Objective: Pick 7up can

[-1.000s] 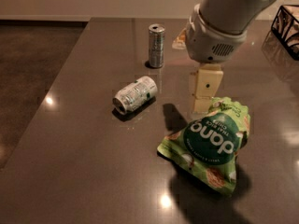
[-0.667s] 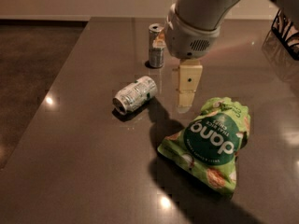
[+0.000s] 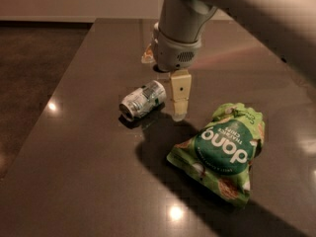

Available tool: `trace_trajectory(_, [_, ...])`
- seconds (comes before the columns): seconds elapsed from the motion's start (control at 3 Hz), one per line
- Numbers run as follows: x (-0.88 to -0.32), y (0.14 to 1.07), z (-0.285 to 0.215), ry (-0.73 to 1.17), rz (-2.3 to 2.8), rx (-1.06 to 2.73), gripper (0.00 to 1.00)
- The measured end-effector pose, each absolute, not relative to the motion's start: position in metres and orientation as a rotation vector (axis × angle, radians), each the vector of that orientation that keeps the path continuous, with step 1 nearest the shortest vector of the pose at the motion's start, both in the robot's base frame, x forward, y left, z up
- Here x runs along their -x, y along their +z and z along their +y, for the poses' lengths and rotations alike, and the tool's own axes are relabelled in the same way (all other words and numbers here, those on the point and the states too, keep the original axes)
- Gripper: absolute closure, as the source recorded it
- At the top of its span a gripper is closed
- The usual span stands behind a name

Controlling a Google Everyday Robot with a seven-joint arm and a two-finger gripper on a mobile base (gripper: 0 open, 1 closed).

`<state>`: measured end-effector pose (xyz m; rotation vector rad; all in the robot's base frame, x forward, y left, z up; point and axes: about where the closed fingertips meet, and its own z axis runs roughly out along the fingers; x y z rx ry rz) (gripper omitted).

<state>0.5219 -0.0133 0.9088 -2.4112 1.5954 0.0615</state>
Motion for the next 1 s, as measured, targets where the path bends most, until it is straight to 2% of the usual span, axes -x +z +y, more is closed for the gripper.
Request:
trace_trajectory(0.33, [-0.527, 0.878, 0.014, 0.073, 1.499, 2.509, 0.00])
trace_trajectory(1.0, [-0.552, 0.853, 0.032, 0.060, 1.453, 2.592, 0.00])
